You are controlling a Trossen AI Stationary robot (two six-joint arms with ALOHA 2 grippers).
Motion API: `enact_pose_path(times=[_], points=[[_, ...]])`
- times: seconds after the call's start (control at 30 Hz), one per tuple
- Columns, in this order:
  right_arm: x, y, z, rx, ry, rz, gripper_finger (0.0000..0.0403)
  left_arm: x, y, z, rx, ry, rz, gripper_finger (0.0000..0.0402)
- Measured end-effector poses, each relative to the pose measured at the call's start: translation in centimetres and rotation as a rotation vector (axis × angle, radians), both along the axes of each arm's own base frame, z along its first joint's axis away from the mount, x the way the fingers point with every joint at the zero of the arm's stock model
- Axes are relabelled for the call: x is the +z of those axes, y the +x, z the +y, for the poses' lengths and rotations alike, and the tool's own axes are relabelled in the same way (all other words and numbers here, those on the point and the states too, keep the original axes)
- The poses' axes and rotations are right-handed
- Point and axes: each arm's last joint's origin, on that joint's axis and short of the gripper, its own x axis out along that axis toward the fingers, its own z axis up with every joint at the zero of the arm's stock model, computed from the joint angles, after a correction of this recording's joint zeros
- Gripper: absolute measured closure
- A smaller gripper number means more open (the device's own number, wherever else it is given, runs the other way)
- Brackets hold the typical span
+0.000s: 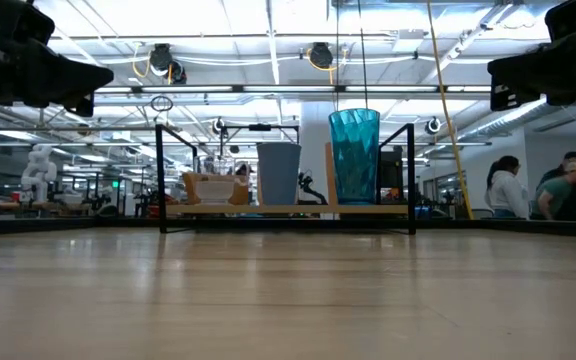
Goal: Stack small to large cups/mugs on shelf
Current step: Return to Home Position
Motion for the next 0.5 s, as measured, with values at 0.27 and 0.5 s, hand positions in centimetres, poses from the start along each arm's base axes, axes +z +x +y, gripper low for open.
enact_pose_path(times=[0.27,0.5], points=[[0.00,0.00,0.00,0.000,0.000,0.000,0.0403,0.03,0.00,0.00,0.000,0.000,-0.003,0.0390],[0.00,0.00,0.00,0.000,0.000,0.000,0.0403,0.04,0.00,0.00,0.000,0.000,-0.004,0.0370]])
